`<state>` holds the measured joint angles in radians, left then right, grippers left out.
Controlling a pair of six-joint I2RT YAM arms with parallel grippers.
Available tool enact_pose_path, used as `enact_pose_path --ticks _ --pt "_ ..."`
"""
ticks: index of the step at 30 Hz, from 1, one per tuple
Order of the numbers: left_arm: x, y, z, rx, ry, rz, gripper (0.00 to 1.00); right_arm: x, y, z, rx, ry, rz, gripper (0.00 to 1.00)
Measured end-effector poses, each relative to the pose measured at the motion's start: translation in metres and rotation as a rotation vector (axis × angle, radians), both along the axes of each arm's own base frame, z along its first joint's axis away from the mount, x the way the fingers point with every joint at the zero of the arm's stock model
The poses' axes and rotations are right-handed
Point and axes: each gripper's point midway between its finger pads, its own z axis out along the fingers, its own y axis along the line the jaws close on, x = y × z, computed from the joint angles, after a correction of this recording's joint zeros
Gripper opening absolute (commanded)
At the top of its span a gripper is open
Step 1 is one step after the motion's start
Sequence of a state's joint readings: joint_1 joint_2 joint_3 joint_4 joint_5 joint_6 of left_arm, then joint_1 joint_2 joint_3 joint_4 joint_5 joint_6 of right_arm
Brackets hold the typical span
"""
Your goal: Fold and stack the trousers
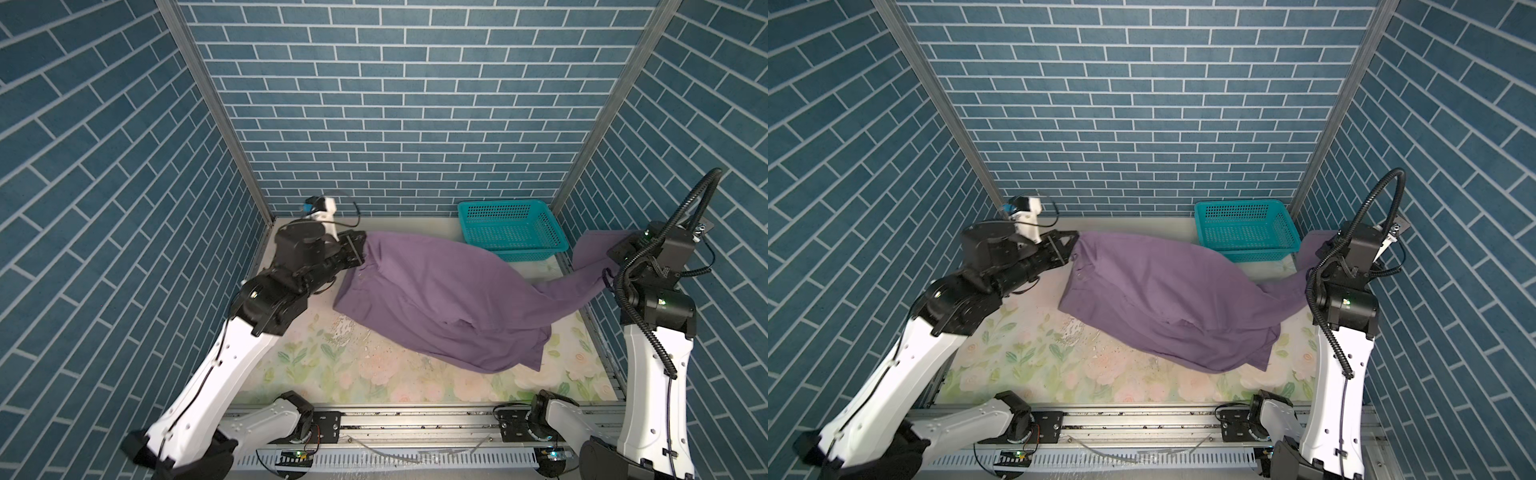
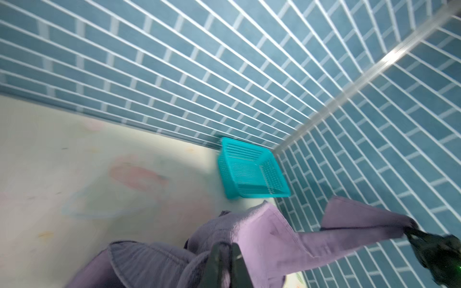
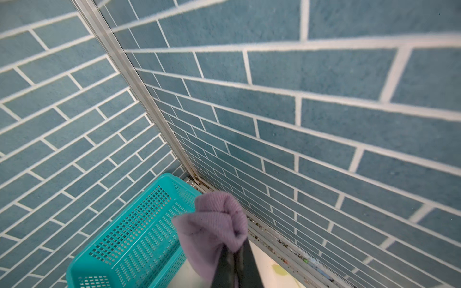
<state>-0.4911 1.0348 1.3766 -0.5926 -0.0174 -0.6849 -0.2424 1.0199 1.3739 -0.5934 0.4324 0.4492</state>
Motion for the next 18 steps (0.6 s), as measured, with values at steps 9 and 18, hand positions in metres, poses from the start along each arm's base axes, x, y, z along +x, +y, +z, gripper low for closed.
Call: enact_pose_path --ticks 9,18 --pt "0.003 0.128 -0.155 0.108 0.421 0.391 0.0 0.025 -0.003 -0.077 0.084 0.15 0.004 0.0" --pt "0.014 0.177 -0.119 0.107 0.351 0.518 0.0 0.056 -0.004 -0.112 0.127 0.186 0.026 0.0"
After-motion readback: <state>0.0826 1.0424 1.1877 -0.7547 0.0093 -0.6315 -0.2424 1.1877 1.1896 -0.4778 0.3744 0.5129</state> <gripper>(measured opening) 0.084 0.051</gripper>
